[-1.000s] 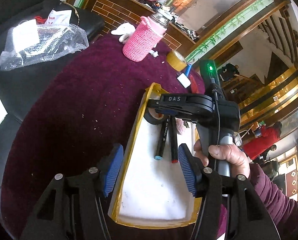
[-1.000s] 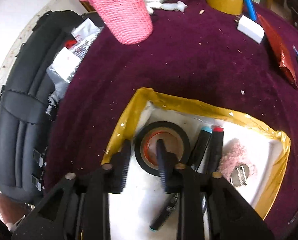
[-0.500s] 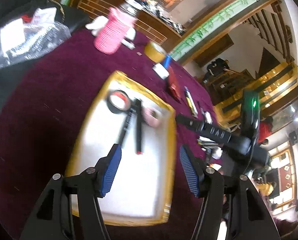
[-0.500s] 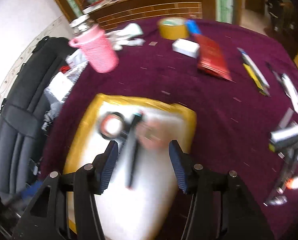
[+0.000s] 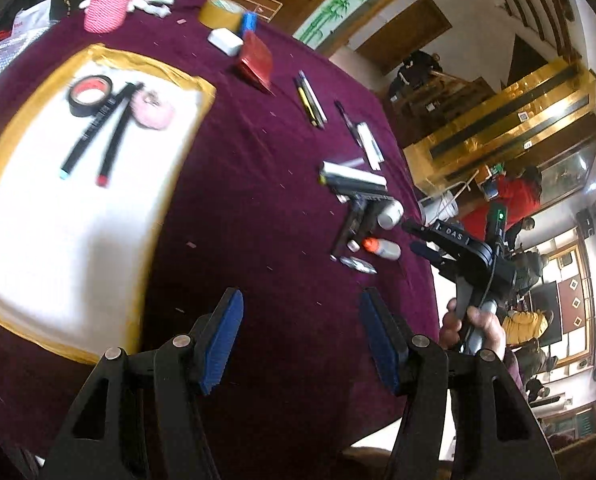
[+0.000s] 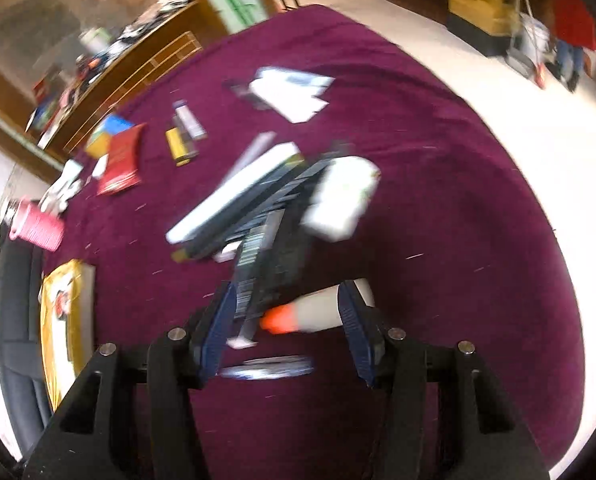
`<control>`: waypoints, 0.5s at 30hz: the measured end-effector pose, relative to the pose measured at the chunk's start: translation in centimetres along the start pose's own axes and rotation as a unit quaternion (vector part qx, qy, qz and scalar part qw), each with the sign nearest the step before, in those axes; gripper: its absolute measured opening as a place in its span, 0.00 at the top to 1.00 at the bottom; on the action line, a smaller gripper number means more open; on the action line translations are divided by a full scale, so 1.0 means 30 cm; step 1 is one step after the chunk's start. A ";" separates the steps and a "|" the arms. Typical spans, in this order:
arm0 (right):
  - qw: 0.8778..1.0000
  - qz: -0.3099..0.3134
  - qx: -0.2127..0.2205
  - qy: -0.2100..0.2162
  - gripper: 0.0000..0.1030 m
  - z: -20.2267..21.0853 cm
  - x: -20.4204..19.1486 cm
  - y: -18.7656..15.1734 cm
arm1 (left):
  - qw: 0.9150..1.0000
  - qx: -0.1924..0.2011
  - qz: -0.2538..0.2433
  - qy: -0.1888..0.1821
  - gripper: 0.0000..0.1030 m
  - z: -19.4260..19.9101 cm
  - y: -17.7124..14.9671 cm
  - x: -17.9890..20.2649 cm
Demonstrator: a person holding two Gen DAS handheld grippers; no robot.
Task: Organize objects
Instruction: 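Grasp the white orange-capped glue bottle with the left tool while the right tool reaches a clear pen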
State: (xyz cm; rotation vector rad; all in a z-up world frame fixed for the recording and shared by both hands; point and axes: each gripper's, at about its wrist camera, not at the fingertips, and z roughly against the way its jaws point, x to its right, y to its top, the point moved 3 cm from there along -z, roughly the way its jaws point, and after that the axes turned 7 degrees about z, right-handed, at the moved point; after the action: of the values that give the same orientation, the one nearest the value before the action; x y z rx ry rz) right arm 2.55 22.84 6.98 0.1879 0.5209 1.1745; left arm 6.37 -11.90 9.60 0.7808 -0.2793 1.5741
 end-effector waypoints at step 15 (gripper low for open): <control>0.948 0.071 -0.182 0.252 0.48 -0.249 -0.253 -0.118 | 0.998 0.011 0.045 0.050 0.47 -0.062 -0.091 0.079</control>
State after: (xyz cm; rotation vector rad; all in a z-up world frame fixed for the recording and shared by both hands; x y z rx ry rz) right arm -0.27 13.61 1.29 -0.4112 0.7319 1.4435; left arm 8.44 -8.45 9.00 0.7115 -0.2273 1.6990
